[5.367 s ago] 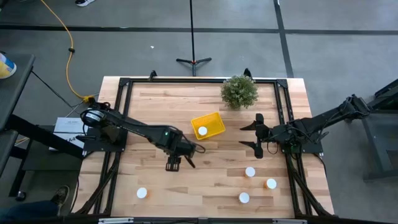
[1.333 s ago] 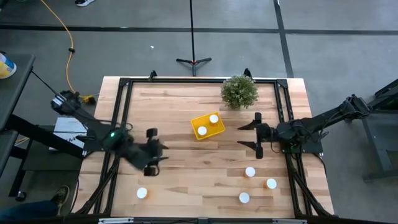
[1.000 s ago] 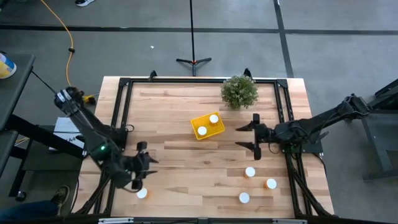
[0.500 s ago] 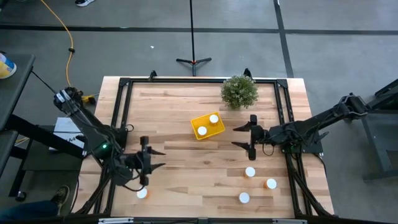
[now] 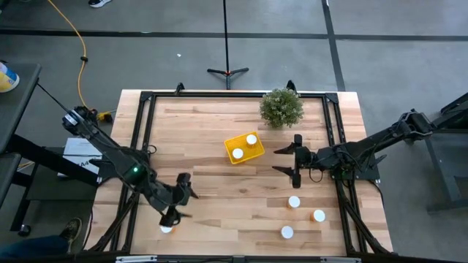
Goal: Pick and place pill bottles into a basket
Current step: Put the orange pill bottle into the yellow bin
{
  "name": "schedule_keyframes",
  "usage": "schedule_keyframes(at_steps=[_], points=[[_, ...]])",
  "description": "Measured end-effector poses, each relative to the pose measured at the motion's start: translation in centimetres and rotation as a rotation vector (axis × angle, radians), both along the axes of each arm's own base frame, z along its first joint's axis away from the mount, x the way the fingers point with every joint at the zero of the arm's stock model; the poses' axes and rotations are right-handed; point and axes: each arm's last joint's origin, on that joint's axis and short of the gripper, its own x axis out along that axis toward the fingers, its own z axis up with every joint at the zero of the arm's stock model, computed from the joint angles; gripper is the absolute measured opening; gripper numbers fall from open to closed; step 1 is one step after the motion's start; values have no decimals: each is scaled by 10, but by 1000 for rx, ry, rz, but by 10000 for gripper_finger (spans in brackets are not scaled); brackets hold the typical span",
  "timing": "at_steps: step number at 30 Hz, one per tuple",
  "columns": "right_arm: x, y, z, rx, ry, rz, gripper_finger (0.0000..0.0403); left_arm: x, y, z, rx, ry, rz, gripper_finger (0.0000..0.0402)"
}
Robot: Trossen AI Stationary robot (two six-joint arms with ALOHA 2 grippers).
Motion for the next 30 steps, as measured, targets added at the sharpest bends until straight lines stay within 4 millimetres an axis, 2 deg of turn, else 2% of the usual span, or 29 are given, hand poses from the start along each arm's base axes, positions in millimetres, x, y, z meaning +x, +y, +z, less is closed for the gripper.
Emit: schedule_keyframes(at_steps=[2,5,10,17,24,30], points=[[0,0,0,0,3,3,268,-3,-7,-7,-30,63,13,374],[0,0,0,0,3,14,268,-7,-20,-16,-56,117,27,372],[0,0,0,-4,4,16,268,-18,-37,-19,-131,206,87,341],[0,0,0,-6,6,16,268,-31,-61,-20,-128,314,141,295],[0,0,-1,-24,9,20,268,-31,-64,-32,-58,464,196,259],[0,0,-1,-28,15,20,268,-34,-63,-33,-74,529,235,244]])
